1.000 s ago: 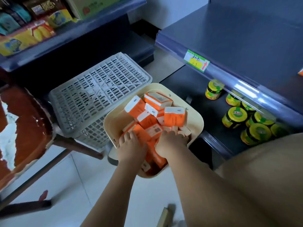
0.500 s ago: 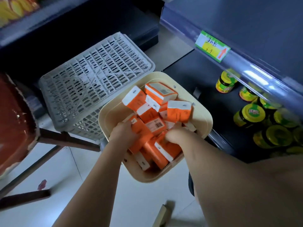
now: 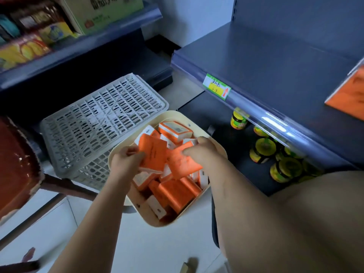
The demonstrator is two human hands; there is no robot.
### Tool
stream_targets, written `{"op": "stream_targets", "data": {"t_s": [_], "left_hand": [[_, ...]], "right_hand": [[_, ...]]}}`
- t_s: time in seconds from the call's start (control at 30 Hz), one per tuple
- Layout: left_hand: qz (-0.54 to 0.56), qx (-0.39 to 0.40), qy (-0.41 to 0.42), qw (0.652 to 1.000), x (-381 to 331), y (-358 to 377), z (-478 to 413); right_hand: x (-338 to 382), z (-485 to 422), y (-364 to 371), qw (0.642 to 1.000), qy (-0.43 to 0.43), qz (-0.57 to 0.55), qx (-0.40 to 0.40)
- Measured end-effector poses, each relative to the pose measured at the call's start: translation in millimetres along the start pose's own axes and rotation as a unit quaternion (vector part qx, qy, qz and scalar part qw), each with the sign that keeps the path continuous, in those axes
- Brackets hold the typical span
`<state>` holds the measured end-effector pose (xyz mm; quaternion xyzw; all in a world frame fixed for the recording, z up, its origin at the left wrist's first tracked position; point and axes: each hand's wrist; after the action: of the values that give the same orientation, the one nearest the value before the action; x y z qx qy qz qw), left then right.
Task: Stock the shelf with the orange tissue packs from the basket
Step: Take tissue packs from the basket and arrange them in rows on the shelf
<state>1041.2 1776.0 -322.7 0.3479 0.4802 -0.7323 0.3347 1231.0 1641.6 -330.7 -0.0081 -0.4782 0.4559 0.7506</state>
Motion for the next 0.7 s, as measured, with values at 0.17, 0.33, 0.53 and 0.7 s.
{"op": "stream_targets", "data": {"t_s": [0.17, 0.33, 0.53, 0.7], "left_hand": [[0.136, 0.05, -0.04, 0.989, -29.4, -16.9, 15.1], [0.195, 0.094, -0.011, 0.976, -74.5, -16.6, 44.8], [0.201, 0.161, 0.102, 0.961, -138.7, -2.0, 88.6], [0.209, 0.229, 0.201, 0.929, -200.6, 26.5, 145.6]], "right_hand": [[33.1, 28.9, -40.6, 0.988, -0.074, -0.094, -0.101], [55.9, 73.2, -99.4, 0.972, -0.163, -0.104, -0.135], [65.3, 130.2, -179.5, 0.946, -0.209, -0.175, -0.178], [33.0, 188.1, -265.1, 0.912, -0.267, -0.196, -0.242]]}}
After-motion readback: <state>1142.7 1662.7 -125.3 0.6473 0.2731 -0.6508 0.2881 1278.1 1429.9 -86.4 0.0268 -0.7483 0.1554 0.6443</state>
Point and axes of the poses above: each hand's wrist, its own z-axis away from the middle knuckle, its own y-axis out of the palm, x = y × z, and after that the axes turned 10 degrees about -x, right-handed
